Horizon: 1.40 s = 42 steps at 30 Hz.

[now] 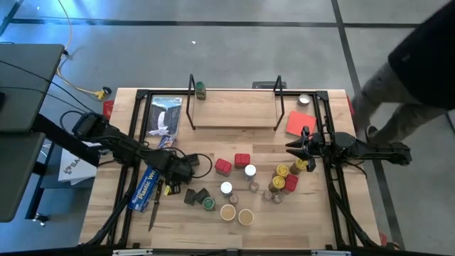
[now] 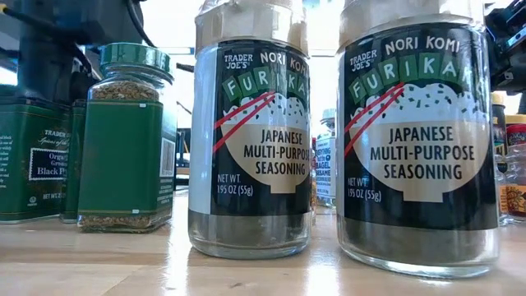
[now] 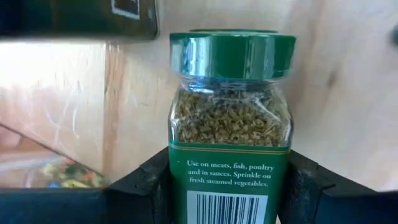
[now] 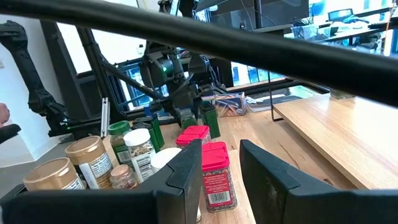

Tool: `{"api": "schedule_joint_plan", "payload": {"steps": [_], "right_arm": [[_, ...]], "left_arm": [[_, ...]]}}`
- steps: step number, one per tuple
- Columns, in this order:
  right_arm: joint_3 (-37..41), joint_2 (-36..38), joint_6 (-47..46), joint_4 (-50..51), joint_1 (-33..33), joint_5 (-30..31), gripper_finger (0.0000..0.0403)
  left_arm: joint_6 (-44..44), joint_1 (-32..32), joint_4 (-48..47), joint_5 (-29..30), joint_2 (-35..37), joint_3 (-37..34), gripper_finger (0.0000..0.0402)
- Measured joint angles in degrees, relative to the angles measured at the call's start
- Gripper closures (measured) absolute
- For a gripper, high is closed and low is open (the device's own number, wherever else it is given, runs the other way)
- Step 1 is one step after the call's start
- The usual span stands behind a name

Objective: Shelf spices
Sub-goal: Put the green seasoning bottle on the shelf and align it with the other green seasoning bottle

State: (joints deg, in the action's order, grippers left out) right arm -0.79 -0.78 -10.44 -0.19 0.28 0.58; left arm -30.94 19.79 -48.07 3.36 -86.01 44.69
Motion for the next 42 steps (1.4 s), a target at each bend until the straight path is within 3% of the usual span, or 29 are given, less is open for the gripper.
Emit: {"api": "schedule_joint_plan", "payload": {"steps": [6,13,23,25,28,31,38,42], "right_arm": [[0.0,0.0,0.0,0.0,0.0,0.0,0.03],[0.0,0.0,0.0,0.0,0.0,0.0,0.03],[0.0,0.0,4.4,-0.1,0.1,0.1,0.03],[0.0,0.0,2.0,-0.7,0.1,0.0,0.03],[0.0,0.0,-13.4,-5.1,0.1,-0.6,0.03],[0.0,0.0,-22.8,-10.2,0.1,3.4,0.03],[0.0,-1.6,-28.4,-13.3,-0.9,2.4,0.0299],[0.0,-6.9,-25.3,-24.2,-3.8,0.8,0.0299]], "left_arm": [[-2.9,0.5,-1.6,0.4,5.6,3.9,0.0214],[-4.5,0.5,0.5,6.8,13.7,9.7,0.0214],[11.2,0.5,29.1,8.5,17.8,10.4,0.0214],[15.4,0.1,35.3,7.0,17.1,10.4,0.0214],[20.4,-1.0,43.7,3.9,15.2,10.4,0.0214],[24.2,-2.5,52.1,-0.5,12.2,10.4,0.0214],[27.7,-7.2,67.6,-12.7,2.6,10.4,0.0214],[27.5,-10.4,75.3,-20.3,-2.4,10.4,0.0214]]}}
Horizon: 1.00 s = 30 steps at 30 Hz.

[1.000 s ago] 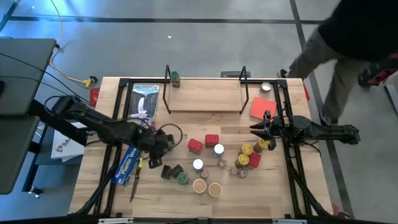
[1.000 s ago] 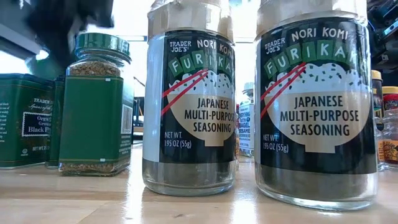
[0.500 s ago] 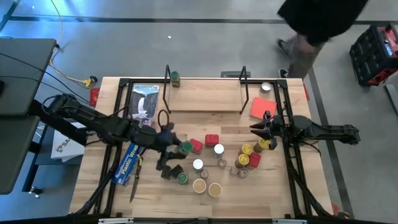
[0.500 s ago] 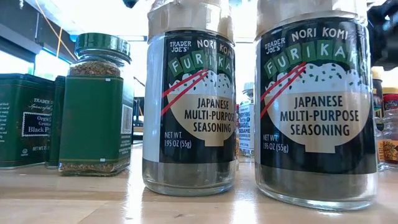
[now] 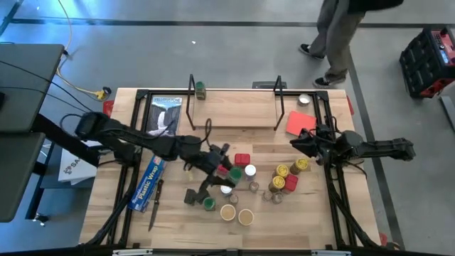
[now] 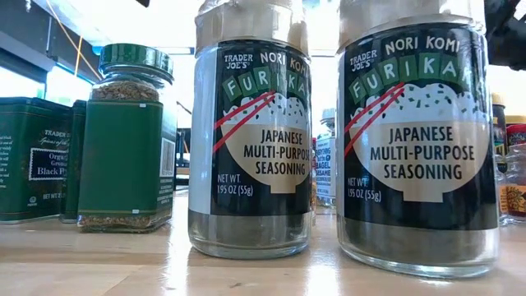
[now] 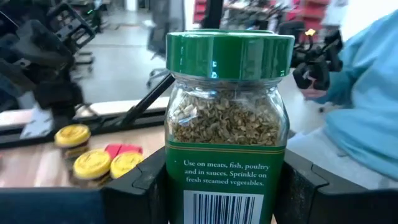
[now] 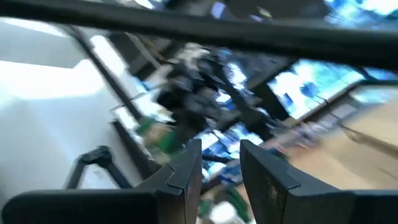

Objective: Shelf spices
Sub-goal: Put the green seasoning bottle on the shelf and align it with the other green seasoning bottle

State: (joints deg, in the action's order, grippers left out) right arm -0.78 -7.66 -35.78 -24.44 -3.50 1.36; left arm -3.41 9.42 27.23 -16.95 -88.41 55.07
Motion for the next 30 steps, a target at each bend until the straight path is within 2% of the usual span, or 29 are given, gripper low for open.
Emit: {"api": "schedule_joint_plan", "payload": {"steps": [5,8,13,20,25,30], "right_arm": [[-0.1,-11.3,12.2,-16.3,-4.5,-1.0,0.0299],[-3.7,-18.1,18.4,-17.8,-6.1,-1.0,0.0299],[-15.4,-28.6,29.3,-11.6,-6.8,-4.7,0.0271],[-33.4,-42.2,39.6,4.7,-6.3,-11.0,0.0178],[-41.4,-52.7,43.7,6.6,-6.3,-15.4,0.0121],[-48.0,-60.7,46.5,7.9,-5.2,-15.9,0.0107]], "left_arm": [[-1.8,-3.9,8.1,-7.7,-4.2,0.0,0.0214],[-3.4,-5.5,11.2,-11.2,-5.8,0.0,0.0214],[-5.2,-6.7,12.6,-14.1,-6.5,0.0,0.0214],[-6.3,-6.6,13.4,-14.5,-6.5,0.0,0.0205],[-6.7,-6.3,13.0,-14.6,-6.5,0.0,0.0207],[-8.0,-6.3,12.6,-14.8,-6.5,0.0,0.0206]]}}
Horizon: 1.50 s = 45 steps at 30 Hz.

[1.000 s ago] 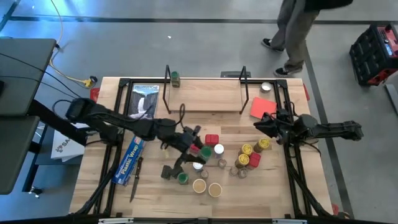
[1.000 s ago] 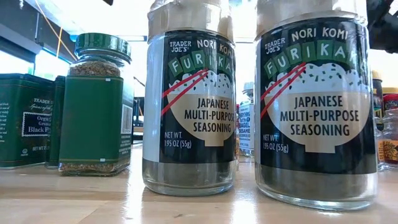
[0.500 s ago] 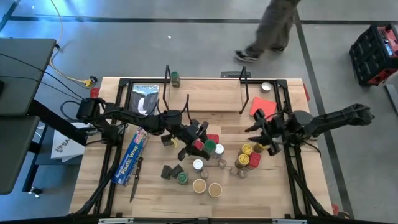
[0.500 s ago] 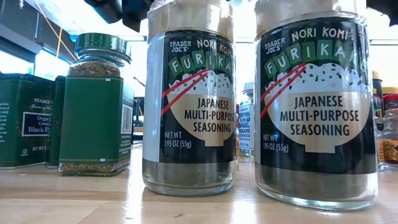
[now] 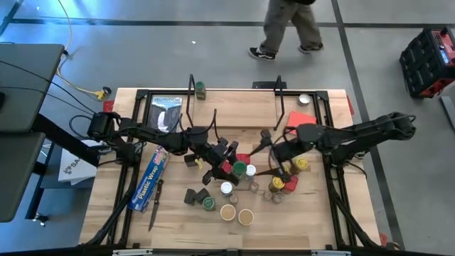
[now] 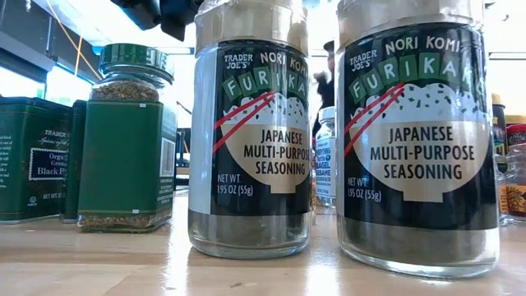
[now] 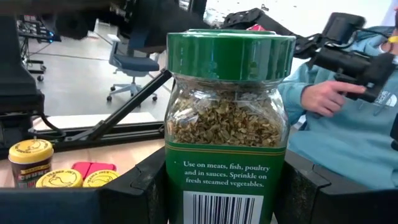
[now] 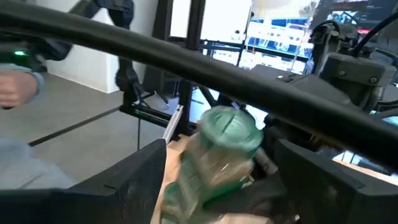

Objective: Shelf spices
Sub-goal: Put the green seasoning bottle on the shelf and align it with the other green seasoning bottle

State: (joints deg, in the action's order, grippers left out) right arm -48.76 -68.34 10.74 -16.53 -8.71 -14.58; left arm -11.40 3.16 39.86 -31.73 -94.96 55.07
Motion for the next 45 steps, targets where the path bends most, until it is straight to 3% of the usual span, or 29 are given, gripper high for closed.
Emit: {"api": "schedule_joint_plan", "payload": {"steps": [10,18,23,27,31,36,42,45], "right_arm": [[-6.5,-10.9,-5.4,-0.3,3.1,-9.9,0.0106],[-6.8,-15.1,-7.9,-4.9,3.2,-12.5,0.0112],[-6.8,-15.3,-8.0,-4.7,3.2,-12.6,0.0147],[-6.8,-15.3,-8.4,-4.6,3.2,-13.0,0.0207],[-6.8,-15.3,-9.3,-4.3,3.2,-12.9,0.0212],[-6.8,-12.6,-12.1,-1.4,3.4,-10.5,0.0212],[-6.8,-7.0,-11.1,6.6,4.2,-0.1,0.0212],[-7.3,-6.3,-12.2,8.5,5.7,2.7,0.0212]], "left_arm": [[1.1,0.0,-0.5,0.0,0.0,0.0,0.0206],[1.6,0.0,-3.6,0.4,-0.1,0.0,0.0206],[1.6,0.2,-4.0,0.4,-0.2,0.0,0.0206],[1.6,0.2,-4.3,0.4,-0.2,0.0,0.0205],[1.0,0.2,-4.7,0.6,-0.2,0.0,0.0192],[-0.5,-1.5,-7.0,0.4,0.9,0.1,0.0174],[-0.2,-4.7,-18.6,2.1,7.1,0.3,0.0168],[1.1,-5.7,-25.9,6.3,11.4,0.3,0.0167]]}}
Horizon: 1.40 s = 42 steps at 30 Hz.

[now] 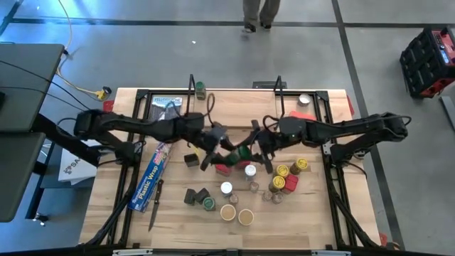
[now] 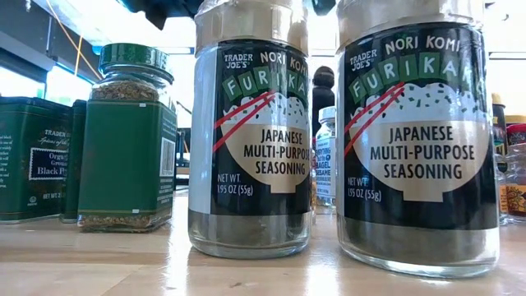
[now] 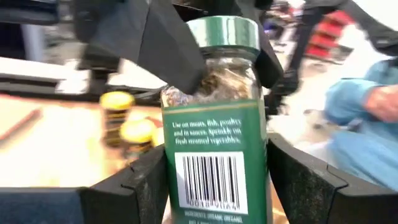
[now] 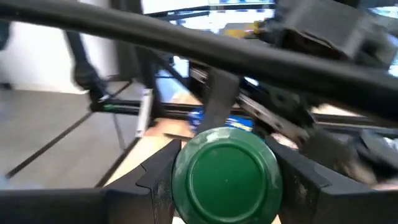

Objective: Shelf spices
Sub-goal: Put the green seasoning bottle on the shelf and align it with the other green seasoning bottle

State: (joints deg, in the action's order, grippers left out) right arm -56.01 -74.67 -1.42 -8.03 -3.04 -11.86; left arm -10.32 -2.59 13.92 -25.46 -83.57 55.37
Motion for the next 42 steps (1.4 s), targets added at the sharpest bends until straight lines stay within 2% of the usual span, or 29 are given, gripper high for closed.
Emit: {"api": "schedule_joint_plan", "payload": {"steps": [4,9,13,21,27,32,35,39,42], "right_arm": [[-4.1,-2.0,-0.2,5.2,2.0,0.7,0.0212],[-13.3,-7.8,0.5,15.5,4.5,1.7,0.0212],[-20.2,-12.3,2.5,22.3,5.6,1.8,0.0212],[-26.3,-15.9,4.3,28.8,5.1,2.0,0.0212],[-26.5,-15.3,3.9,32.7,4.0,1.9,0.0212],[-26.6,-14.6,3.9,38.7,0.6,2.7,0.0212],[-26.4,-14.7,3.8,42.8,-1.5,3.9,0.0212],[-26.4,-14.7,3.1,45.9,-3.6,9.3,0.0212],[-26.4,-14.7,1.7,47.1,-3.6,10.5,0.0212]], "left_arm": [[2.4,-0.4,-7.8,6.1,4.6,-0.1,0.0167],[4.6,-0.4,-17.5,11.9,9.0,-0.2,0.0164],[5.7,-0.1,-21.4,16.4,10.7,-0.3,0.0157],[6.3,0.6,-21.5,16.7,9.7,-0.4,0.0154],[5.0,0.2,-16.6,10.8,6.4,-0.5,0.0154],[5.2,0.2,-10.8,6.2,2.8,-0.5,0.0153],[6.1,-0.1,-10.4,6.0,2.0,-0.5,0.0153],[6.1,-0.9,-10.2,6.2,2.2,-0.5,0.0153],[6.2,-1.2,-10.7,8.9,3.3,-0.5,0.0153]]}}
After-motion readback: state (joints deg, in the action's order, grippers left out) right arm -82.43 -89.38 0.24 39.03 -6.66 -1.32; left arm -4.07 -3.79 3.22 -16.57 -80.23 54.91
